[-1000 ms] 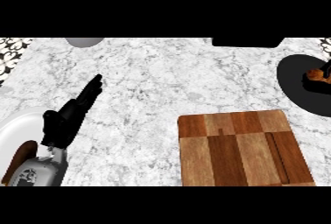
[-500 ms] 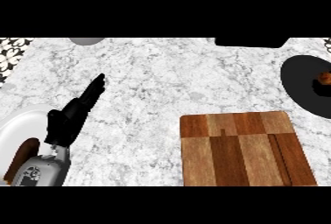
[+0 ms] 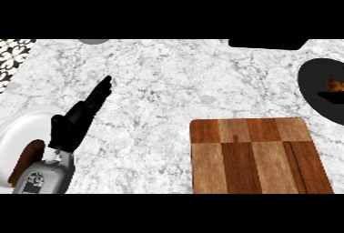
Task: Pick the croissant from the cutting board and place it in the pan
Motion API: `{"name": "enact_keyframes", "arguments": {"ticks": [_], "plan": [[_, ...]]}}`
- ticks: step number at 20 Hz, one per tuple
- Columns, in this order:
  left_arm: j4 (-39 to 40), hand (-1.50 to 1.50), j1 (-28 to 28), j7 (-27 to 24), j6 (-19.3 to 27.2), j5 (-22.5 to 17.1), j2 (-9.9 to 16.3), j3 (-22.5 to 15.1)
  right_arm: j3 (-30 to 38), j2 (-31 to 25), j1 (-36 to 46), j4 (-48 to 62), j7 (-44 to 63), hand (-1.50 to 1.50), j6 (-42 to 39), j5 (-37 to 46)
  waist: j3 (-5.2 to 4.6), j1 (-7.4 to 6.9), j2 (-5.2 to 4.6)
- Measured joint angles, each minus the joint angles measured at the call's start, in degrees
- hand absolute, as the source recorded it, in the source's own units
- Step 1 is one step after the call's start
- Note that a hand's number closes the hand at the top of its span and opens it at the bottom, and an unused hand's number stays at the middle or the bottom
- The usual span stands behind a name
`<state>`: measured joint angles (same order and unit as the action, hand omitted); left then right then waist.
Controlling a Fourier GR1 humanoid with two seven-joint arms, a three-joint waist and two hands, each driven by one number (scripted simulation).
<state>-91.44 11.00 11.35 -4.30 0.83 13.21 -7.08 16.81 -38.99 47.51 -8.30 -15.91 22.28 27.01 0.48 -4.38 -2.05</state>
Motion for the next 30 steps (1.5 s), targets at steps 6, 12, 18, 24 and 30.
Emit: {"name": "enact_keyframes", "arguments": {"ticks": [6,12,18,24,30], "plan": [[-0.2,0.00,-0.1,-0.1,0.2,0.2,-0.2,0.1,8.5,0.1,0.0,-1.5,-7.1,-1.50,-3.1,-8.6,0.19,0.34,-0.06],[0.1,0.00,-0.5,-0.3,0.0,-0.2,0.0,0.9,15.6,-2.0,-2.6,-1.1,-13.4,-1.50,-13.3,-16.0,0.13,1.13,0.15],[-0.1,0.00,-1.4,-0.3,0.1,-0.1,0.0,1.2,18.7,-4.0,-8.4,-0.7,-20.9,-1.50,-24.3,-19.5,0.04,1.79,0.55],[0.6,0.00,-1.4,-0.7,-0.1,0.2,0.2,1.9,20.8,-5.0,-14.2,-1.2,-29.9,-1.50,-30.6,-21.7,-0.02,2.30,0.83],[1.1,0.00,-1.4,-0.8,-0.8,-0.1,0.3,2.7,21.6,-5.4,-18.1,-0.8,-34.7,-1.50,-34.4,-22.7,-0.09,2.53,1.09]]}}
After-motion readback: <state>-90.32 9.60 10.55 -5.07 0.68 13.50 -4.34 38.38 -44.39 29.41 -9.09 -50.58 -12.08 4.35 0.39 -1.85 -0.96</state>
